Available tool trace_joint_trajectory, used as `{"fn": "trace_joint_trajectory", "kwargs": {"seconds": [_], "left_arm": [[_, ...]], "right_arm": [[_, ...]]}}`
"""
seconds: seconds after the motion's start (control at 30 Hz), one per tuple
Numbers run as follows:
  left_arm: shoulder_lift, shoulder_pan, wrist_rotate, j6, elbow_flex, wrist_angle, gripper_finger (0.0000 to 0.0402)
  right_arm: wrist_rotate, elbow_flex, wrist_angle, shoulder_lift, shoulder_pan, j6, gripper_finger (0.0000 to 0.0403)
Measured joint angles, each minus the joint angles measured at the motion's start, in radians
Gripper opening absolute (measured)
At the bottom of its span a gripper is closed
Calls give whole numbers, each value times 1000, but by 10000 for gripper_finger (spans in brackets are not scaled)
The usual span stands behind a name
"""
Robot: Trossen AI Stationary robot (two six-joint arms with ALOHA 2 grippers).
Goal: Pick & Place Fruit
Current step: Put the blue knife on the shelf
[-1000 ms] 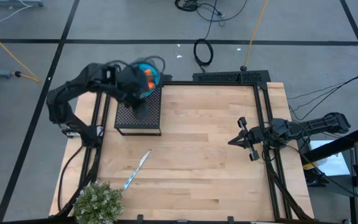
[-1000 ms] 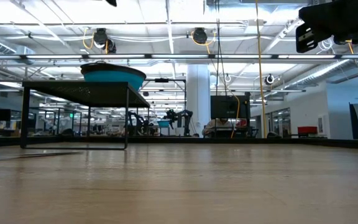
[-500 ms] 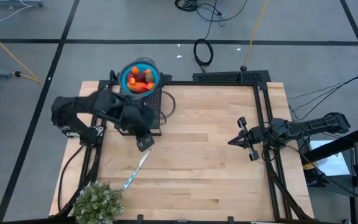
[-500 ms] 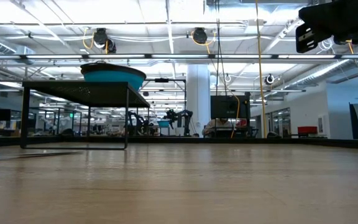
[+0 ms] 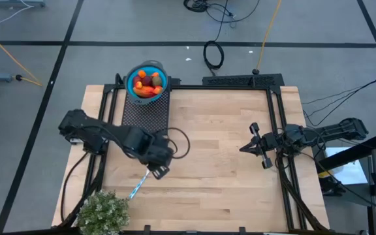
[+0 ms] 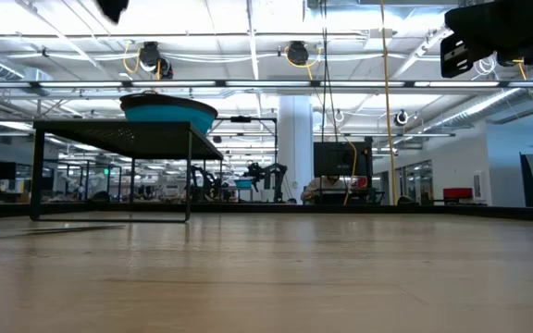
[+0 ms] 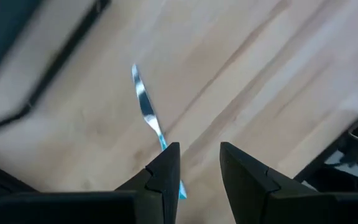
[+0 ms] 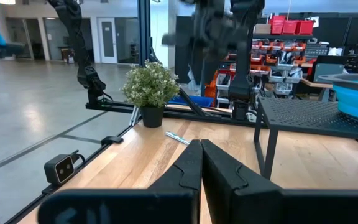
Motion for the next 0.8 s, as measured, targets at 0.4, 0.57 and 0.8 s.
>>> {"fn": "trace_joint_trajectory", "kwargs": {"seconds": [0.4, 0.57, 0.8], "left_arm": [[0, -50, 95, -210, -331, 297, 113], [0, -72, 99, -300, -434, 404, 113], [-1, -131, 125, -405, -536, 428, 113]], "right_arm": [[0, 0, 0, 0, 0, 0, 0], [0, 0, 0, 0, 0, 0, 0], [0, 0, 0, 0, 0, -1, 0]]}}
